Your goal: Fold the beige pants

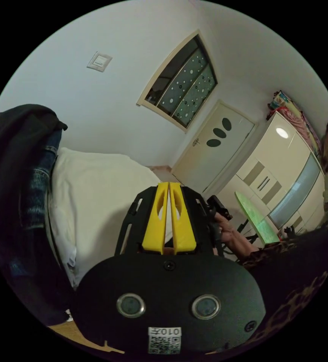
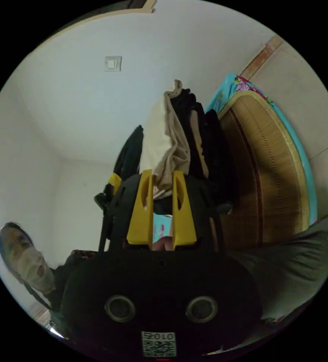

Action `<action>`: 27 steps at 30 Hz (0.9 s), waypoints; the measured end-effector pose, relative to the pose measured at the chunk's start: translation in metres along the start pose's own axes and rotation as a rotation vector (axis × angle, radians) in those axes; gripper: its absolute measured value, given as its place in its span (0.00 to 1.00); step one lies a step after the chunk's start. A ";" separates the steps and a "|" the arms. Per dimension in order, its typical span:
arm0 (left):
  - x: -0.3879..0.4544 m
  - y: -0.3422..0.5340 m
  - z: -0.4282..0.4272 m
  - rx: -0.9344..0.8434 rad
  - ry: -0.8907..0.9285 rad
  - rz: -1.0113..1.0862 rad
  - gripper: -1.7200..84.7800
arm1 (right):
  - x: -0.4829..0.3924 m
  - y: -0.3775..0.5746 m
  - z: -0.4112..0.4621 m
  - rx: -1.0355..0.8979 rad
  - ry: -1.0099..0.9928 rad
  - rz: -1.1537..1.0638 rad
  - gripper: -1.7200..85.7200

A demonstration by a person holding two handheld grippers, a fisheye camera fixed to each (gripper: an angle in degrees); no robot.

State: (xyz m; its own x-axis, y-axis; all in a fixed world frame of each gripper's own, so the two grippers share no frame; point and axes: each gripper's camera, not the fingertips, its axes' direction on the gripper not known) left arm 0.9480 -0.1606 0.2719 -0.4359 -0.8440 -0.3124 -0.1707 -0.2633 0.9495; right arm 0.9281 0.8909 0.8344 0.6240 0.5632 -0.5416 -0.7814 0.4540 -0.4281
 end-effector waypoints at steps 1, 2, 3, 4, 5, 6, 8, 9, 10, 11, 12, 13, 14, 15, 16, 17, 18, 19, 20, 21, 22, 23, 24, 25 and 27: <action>-0.003 0.000 -0.006 0.006 -0.010 -0.007 0.02 | -0.006 0.001 -0.005 0.017 -0.076 -0.027 0.10; -0.006 -0.001 -0.013 0.015 -0.019 -0.017 0.02 | -0.011 0.001 -0.006 0.018 -0.099 -0.035 0.10; -0.008 -0.001 -0.016 0.021 -0.021 -0.021 0.02 | -0.026 -0.001 -0.007 0.015 -0.123 -0.066 0.09; -0.010 -0.001 -0.025 0.037 -0.011 -0.027 0.02 | -0.046 -0.005 -0.005 0.003 -0.120 -0.112 0.09; -0.011 -0.001 -0.033 0.060 0.013 -0.018 0.02 | -0.057 -0.008 -0.003 -0.004 -0.115 -0.129 0.09; -0.010 -0.001 -0.038 0.073 0.023 -0.011 0.02 | -0.076 -0.013 0.000 -0.014 -0.104 -0.159 0.08; -0.010 0.001 -0.051 0.100 0.010 0.010 0.02 | -0.101 -0.020 0.005 -0.020 -0.108 -0.193 0.08; -0.011 0.001 -0.054 0.101 -0.007 0.008 0.02 | -0.114 -0.022 0.007 -0.019 -0.132 -0.206 0.07; -0.014 0.004 -0.059 0.101 -0.044 -0.003 0.02 | -0.127 -0.023 0.008 -0.017 -0.157 -0.230 0.07; -0.019 0.007 -0.065 0.107 -0.069 -0.019 0.02 | -0.133 -0.023 0.008 -0.019 -0.168 -0.249 0.07; -0.022 0.009 -0.068 0.111 -0.074 -0.029 0.02 | -0.144 -0.023 0.008 -0.022 -0.196 -0.280 0.07; -0.030 0.013 -0.074 0.124 -0.073 -0.057 0.02 | -0.154 -0.022 0.008 -0.024 -0.233 -0.293 0.07; -0.040 0.018 -0.080 0.142 -0.064 -0.092 0.02 | -0.159 -0.021 0.007 -0.020 -0.251 -0.295 0.07; -0.045 0.021 -0.083 0.155 -0.055 -0.110 0.02 | -0.172 -0.020 0.004 -0.012 -0.271 -0.316 0.07; -0.055 0.027 -0.090 0.188 -0.030 -0.142 0.02 | -0.188 -0.018 -0.001 -0.007 -0.277 -0.356 0.07; -0.062 0.032 -0.097 0.222 -0.004 -0.168 0.02 | -0.195 -0.017 -0.004 -0.002 -0.283 -0.375 0.07; -0.065 0.034 -0.101 0.239 0.010 -0.176 0.02 | -0.210 -0.015 -0.012 0.011 -0.306 -0.398 0.07; -0.071 0.038 -0.110 0.280 0.041 -0.191 0.02 | -0.225 -0.013 -0.020 0.022 -0.327 -0.426 0.07; -0.074 0.040 -0.121 0.333 0.090 -0.194 0.02 | -0.234 -0.011 -0.025 0.028 -0.330 -0.446 0.07; -0.076 0.040 -0.125 0.361 0.118 -0.188 0.02 | -0.251 -0.005 -0.035 0.049 -0.334 -0.491 0.07; -0.077 0.041 -0.134 0.408 0.155 -0.174 0.02 | -0.269 0.001 -0.048 0.074 -0.343 -0.536 0.07; -0.077 0.042 -0.142 0.446 0.168 -0.160 0.02 | -0.277 0.004 -0.055 0.087 -0.346 -0.561 0.07; -0.077 0.042 -0.145 0.460 0.169 -0.154 0.02 | -0.294 0.010 -0.071 0.116 -0.342 -0.609 0.07; -0.077 0.043 -0.148 0.476 0.167 -0.137 0.02 | -0.310 0.015 -0.091 0.159 -0.324 -0.634 0.07; -0.081 0.046 -0.144 0.480 0.156 -0.138 0.02 | -0.332 0.020 -0.124 0.215 -0.262 -0.670 0.07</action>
State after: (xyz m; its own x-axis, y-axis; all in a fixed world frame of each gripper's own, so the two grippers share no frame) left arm 1.1025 -0.1720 0.3452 -0.2501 -0.8860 -0.3905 -0.6190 -0.1639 0.7681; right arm 0.7046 0.6273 0.9168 0.9676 0.2520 -0.0131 -0.2319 0.8674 -0.4402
